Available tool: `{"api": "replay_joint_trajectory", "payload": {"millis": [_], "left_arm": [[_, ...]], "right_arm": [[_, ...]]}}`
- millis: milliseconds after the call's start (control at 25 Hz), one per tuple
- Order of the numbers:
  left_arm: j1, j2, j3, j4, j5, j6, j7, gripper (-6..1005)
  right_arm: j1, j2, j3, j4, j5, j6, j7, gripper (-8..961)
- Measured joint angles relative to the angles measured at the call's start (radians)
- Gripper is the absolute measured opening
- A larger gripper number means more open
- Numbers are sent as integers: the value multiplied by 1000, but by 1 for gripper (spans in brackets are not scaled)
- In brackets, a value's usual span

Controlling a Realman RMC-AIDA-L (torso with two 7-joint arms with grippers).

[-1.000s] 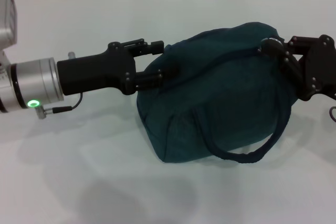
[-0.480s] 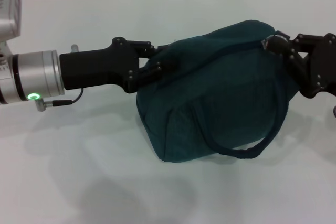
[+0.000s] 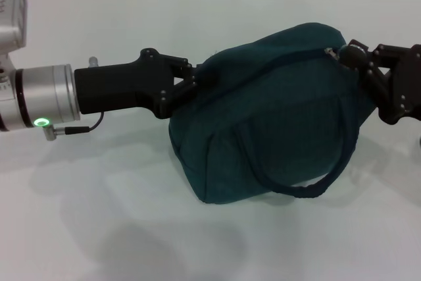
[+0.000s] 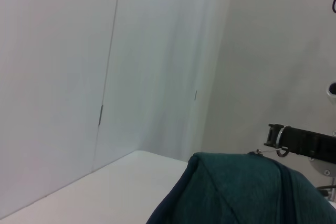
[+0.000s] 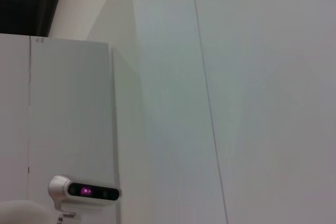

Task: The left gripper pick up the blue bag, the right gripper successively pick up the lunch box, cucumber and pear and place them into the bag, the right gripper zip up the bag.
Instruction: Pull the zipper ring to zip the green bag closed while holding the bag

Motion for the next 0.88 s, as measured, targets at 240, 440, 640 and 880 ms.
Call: {"api": "replay_joint_trajectory", "payload": {"millis": [240, 440, 640, 880], "left_arm": [[-3, 40, 0, 10, 7, 45, -16, 58], [1, 76, -2, 76, 9, 81, -79, 58], [5, 77, -1, 78, 31, 75, -85, 58], [-2, 55, -5, 57, 74, 56, -56, 57]], "right_arm": [[7, 3, -6, 0, 0, -83, 8, 13], [19, 5, -10, -5, 0, -136, 27, 13], [19, 5, -10, 18, 0, -89, 31, 13], [15, 4, -6, 54, 2, -74, 25, 14]]}}
